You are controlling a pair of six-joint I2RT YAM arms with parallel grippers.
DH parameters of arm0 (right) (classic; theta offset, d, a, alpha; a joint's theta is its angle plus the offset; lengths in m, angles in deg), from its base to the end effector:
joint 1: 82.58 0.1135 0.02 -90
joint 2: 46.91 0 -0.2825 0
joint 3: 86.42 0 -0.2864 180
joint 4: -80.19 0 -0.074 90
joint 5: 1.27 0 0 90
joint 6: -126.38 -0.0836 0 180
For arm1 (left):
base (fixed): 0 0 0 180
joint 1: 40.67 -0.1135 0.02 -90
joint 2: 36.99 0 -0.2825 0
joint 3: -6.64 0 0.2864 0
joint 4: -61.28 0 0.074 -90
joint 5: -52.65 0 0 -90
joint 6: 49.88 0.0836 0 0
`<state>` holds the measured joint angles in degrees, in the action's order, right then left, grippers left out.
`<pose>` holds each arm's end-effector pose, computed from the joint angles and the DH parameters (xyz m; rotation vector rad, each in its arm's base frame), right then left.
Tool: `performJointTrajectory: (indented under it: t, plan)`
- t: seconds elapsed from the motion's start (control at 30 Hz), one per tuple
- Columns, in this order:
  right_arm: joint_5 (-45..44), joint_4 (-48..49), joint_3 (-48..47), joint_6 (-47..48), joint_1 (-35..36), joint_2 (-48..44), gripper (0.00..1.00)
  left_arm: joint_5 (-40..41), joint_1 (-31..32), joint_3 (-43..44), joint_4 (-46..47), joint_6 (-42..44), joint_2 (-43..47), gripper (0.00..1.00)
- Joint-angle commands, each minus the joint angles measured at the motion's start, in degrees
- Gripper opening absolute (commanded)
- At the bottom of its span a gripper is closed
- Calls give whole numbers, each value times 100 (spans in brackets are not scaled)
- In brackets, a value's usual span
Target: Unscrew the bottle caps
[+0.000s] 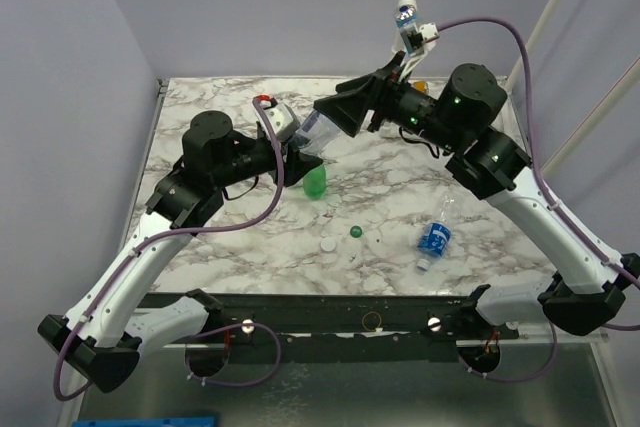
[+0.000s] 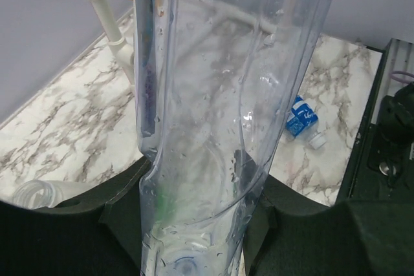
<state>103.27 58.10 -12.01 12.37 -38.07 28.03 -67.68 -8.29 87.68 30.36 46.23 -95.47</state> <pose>0.2322 0.2577 0.5554 -0.4908 1.4517 1.1512 0.2150 -0.1864 0.4429 0.9443 1.4867 -0.7892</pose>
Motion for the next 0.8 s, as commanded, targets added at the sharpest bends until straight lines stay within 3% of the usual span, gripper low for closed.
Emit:
performJointTrajectory:
  t: [0.0,0.1,0.23,0.37,0.57,0.77]
  plan:
    - [-184,-88,-188,-143,147,192,72,569,39,29,168,102,19,2]
    - [-204,5,-191,-185,194,257,57,589,40,46,193,4,12,2]
    - [-232,152,-101,-212,217,187,23,583,36,49,208,-87,38,2]
    - [-212,289,2,-146,216,43,3,455,36,23,201,-164,95,2]
    - [518,665,204,159,217,-243,1,-399,40,125,213,-711,134,2]
    - [3340,1508,601,430,216,-516,1,-3262,39,315,213,-2161,56,3]
